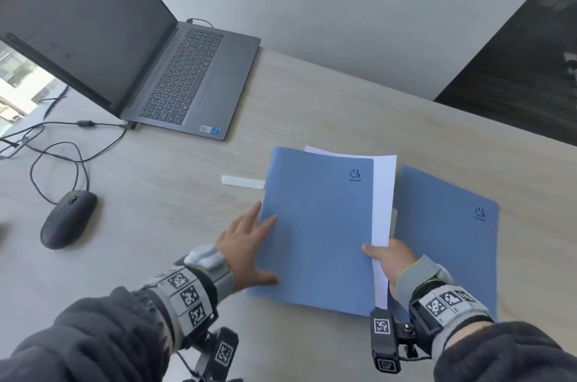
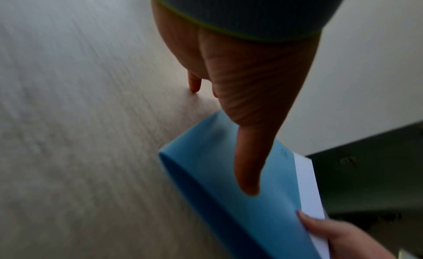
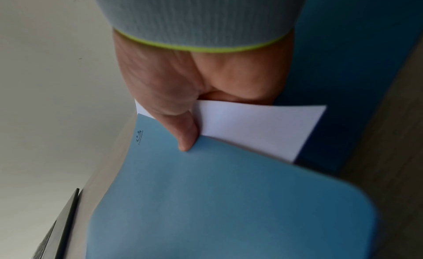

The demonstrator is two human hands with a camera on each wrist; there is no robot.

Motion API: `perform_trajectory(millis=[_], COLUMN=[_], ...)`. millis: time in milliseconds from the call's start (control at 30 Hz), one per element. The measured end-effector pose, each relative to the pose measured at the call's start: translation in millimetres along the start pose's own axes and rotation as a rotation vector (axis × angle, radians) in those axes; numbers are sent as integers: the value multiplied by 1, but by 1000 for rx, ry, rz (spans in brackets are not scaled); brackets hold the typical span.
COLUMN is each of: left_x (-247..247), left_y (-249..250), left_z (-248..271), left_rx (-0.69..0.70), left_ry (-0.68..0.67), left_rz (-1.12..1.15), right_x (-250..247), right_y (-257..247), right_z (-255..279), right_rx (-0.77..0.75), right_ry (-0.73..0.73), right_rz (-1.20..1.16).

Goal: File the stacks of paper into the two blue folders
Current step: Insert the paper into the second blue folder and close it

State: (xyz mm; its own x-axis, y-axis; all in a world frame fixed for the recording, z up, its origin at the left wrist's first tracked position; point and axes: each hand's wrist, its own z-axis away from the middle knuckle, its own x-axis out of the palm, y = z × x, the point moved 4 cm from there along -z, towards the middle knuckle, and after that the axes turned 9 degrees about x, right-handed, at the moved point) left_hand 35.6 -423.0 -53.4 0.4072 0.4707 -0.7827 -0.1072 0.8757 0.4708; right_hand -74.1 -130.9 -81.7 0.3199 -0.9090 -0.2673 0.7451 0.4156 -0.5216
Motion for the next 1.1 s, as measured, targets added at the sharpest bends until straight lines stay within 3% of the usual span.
perform_trajectory(millis=[100, 300, 433, 600, 766, 933, 1100], left_x=[18, 24, 4, -17, -7, -7, -9], left_y=[16, 24, 18, 5, -10, -13, -9], left_z=[12, 17, 26, 33, 37, 45, 47], left_rx=[40, -44, -90, -228, -374, -530, -538], left_ry=[-61, 14, 61, 301, 356, 395, 429], left_rz=[-149, -180, 28, 403, 694, 811, 812], right_x=[3, 9, 2, 1, 22, 44, 54], right_y=[-4, -12, -14, -11, -20, -31, -31], right_z=[13, 28, 34, 31, 37, 46, 35], right_rx=[-11, -69, -49, -122, -180, -189, -160], right_ry=[-22, -59, -14, 44, 19, 11, 46], right_rz=[-110, -214, -233, -125, -65, 45, 54])
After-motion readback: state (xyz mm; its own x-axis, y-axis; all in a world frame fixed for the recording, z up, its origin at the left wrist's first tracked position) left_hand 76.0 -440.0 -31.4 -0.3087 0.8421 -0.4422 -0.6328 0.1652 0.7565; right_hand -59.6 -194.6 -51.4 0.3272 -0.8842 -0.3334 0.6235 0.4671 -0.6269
